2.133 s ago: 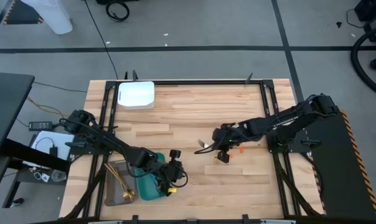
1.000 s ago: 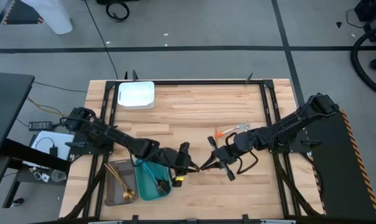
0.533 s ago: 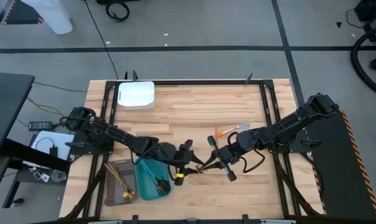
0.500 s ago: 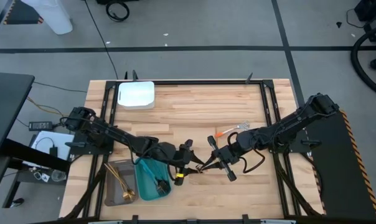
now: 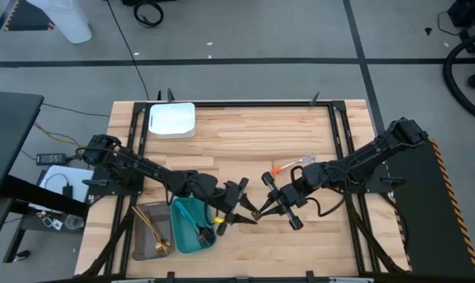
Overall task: Sort silverware by color (type)
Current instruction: Put the orange fork into the white bin
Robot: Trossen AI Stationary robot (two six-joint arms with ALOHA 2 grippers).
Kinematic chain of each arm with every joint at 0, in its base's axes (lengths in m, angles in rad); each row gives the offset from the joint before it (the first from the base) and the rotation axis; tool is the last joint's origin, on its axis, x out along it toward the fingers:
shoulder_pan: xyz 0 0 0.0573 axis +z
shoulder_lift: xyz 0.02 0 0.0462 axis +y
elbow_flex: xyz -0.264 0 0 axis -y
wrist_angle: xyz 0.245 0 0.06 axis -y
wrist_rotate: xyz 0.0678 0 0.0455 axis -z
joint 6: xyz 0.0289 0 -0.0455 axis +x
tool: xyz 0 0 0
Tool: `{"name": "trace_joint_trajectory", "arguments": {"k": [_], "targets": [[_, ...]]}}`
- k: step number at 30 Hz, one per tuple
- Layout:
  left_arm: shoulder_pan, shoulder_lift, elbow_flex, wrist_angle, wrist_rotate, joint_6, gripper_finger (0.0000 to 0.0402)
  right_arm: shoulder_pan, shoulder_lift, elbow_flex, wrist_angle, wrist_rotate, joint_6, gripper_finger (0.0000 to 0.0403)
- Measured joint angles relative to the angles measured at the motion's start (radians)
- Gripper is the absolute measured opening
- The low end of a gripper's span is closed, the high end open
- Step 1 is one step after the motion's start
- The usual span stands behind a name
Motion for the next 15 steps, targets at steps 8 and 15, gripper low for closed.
{"name": "trace_joint_trajectory", "arguments": {"k": [8, 15], "targets": [[0.005, 0.0, 0.0, 0.032, 0.011, 0.005, 0.0137, -0.001, 0.0, 0.0, -0.009, 0.0, -0.02, 0.0017], [0.006, 0.0, 0.0, 0.03, 0.01, 0.007, 0.0088, -0.002, 0.0, 0.0, -0.012, -0.001, -0.027, 0.0017]]}}
